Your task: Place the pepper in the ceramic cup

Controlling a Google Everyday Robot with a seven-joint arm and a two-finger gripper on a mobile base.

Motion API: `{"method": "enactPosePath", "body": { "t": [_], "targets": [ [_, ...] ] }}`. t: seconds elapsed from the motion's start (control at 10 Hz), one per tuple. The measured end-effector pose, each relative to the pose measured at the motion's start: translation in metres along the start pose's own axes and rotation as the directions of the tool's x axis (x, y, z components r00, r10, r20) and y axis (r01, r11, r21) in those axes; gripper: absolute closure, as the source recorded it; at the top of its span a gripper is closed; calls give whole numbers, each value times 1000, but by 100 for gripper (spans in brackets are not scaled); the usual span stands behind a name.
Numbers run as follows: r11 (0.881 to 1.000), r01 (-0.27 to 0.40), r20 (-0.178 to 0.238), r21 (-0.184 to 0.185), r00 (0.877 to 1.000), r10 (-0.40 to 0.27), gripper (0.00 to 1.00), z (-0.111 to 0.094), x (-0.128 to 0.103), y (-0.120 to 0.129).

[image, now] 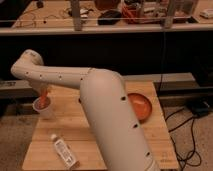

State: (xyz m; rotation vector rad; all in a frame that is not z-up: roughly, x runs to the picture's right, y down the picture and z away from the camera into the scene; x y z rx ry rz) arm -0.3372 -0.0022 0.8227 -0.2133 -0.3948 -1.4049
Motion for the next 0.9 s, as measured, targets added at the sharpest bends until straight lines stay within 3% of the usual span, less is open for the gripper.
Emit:
{"method": "enactPosePath", "body": {
  "t": [0.3, 0.4, 0.9],
  "targets": [
    [1000, 13, -7, 16, 1000, -13, 25, -2, -2, -6],
    [1000, 18, -12, 20, 1000, -18, 21, -3, -2, -8],
    [997, 76, -32, 32, 997, -75, 20, -8, -6, -19]
  ]
}}
